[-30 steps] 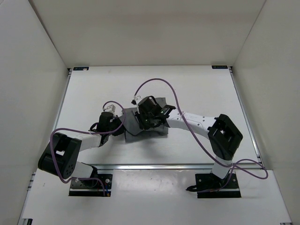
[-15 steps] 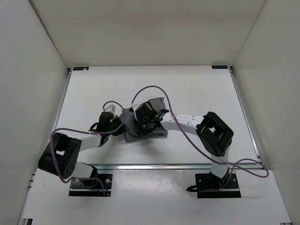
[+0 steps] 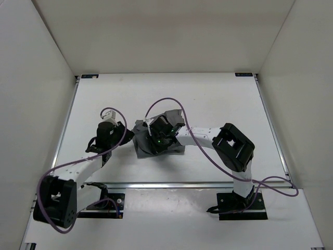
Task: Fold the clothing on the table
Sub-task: Fold the skirt
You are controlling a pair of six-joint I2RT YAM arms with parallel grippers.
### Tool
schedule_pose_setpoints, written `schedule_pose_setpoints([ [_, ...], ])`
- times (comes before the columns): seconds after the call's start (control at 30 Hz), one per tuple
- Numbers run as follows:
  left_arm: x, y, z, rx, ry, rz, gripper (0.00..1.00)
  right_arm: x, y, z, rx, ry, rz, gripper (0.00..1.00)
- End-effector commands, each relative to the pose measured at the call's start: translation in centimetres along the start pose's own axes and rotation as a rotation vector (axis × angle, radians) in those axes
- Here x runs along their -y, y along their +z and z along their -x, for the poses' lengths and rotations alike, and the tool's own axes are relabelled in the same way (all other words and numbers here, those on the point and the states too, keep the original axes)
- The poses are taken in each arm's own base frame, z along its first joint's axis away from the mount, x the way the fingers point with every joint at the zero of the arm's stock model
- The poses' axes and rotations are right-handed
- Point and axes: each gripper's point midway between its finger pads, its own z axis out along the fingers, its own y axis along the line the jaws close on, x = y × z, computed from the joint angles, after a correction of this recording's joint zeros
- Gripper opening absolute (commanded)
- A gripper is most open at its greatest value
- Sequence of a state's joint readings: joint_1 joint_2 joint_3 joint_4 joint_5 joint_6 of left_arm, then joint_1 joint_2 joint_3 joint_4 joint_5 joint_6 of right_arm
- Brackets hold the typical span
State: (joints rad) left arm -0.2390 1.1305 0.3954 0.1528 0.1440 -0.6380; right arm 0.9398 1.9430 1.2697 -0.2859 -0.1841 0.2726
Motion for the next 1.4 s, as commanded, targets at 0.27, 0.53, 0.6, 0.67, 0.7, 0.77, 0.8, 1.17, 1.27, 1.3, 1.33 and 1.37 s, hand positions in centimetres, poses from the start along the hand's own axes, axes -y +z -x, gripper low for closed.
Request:
schedule_pose_setpoints([
  [0.27,0.7,-3.4,2.2,0.085,0.019,-0.022,0.32,-2.6,-6.5,5.3,0.236,-0.087,0.041,0.33],
  [0.53,0.6,-4.6,1.1,0.04,0.05,-0.018,0.36,-1.0,-14.6,7.1,0.533,-0.032,0.048,0.48],
  [0.6,1.2,-4.8,0.7,0.019,0.062,-0.054,0.42,0.6,-15.9,6.8,0.547,-0.013,0.02,0.51],
  [0.67,2.3,-4.9,0.5,0.005,0.079,-0.114,0.98,3.4,-15.7,5.4,0.522,0.036,-0.036,0.53],
  [0.7,2.1,-4.9,0.3,0.001,0.078,-0.116,0.99,3.7,-16.0,5.0,0.52,0.041,-0.038,0.54],
  [0.77,2.8,-5.0,0.1,-0.022,0.102,-0.131,0.99,6.0,-16.5,4.1,0.531,0.076,-0.08,0.54],
  [0.8,3.4,-5.1,0.4,-0.026,0.115,-0.138,0.99,6.3,-16.9,3.8,0.539,0.092,-0.076,0.54],
  [1.17,2.8,-5.3,0.2,-0.069,0.253,-0.043,0.98,9.5,-17.2,2.4,0.539,0.154,-0.105,0.55],
  [1.27,1.9,-5.0,-0.1,-0.091,0.272,0.026,0.99,9.2,-16.7,2.4,0.523,0.145,-0.099,0.55],
  [1.3,1.8,-5.0,-0.5,-0.103,0.263,0.024,0.99,9.1,-16.8,2.6,0.528,0.139,-0.099,0.54],
  [1.33,0.9,-5.0,-0.8,-0.118,0.248,0.048,0.99,9.0,-16.6,2.6,0.521,0.138,-0.098,0.55],
  [1.37,1.1,-5.0,-0.9,-0.123,0.245,0.032,0.98,8.5,-16.4,2.5,0.517,0.133,-0.085,0.55],
])
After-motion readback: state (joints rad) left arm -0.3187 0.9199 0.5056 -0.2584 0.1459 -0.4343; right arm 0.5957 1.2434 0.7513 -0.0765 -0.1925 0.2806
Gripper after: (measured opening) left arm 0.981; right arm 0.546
